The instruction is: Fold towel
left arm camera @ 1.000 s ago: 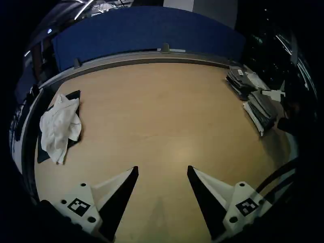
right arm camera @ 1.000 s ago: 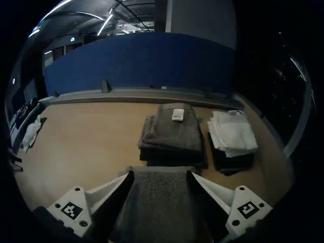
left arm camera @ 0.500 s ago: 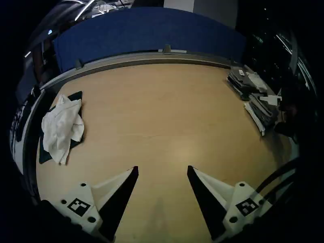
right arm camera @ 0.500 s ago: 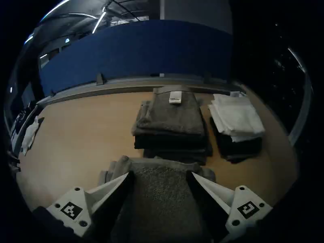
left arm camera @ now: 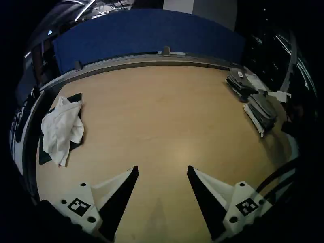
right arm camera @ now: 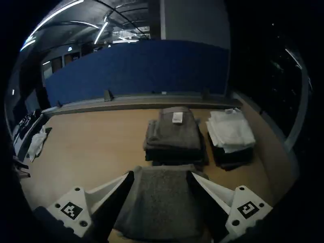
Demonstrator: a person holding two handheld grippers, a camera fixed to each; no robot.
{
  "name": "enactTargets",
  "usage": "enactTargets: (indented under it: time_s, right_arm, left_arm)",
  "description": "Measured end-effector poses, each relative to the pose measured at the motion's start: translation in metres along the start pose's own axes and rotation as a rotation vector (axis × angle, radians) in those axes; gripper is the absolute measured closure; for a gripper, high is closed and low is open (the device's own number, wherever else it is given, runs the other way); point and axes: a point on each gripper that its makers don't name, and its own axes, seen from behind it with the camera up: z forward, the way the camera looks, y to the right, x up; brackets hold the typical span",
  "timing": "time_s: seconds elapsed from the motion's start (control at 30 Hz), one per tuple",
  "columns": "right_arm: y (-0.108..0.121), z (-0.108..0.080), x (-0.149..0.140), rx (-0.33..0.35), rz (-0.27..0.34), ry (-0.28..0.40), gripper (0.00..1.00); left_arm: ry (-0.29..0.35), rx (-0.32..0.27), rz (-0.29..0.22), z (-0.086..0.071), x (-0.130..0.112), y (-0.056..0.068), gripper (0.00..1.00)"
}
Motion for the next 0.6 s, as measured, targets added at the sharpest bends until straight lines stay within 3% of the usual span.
enactTargets:
  time_s: [0.3,0.6]
  right_arm:
    - [-0.017,-0.046,-0.006,-0.001,-0.018,0.040,0.00]
    - [-0.020,-0.066,-0.018,-0.014,0.004,0.058,0.00]
  left_arm:
    - [0.027,-0.001,0.000,-0.003,0.007,-0.001,0.10]
    - [0.048,0.001,-0.001,-0.006,0.012,-0.003,0.11]
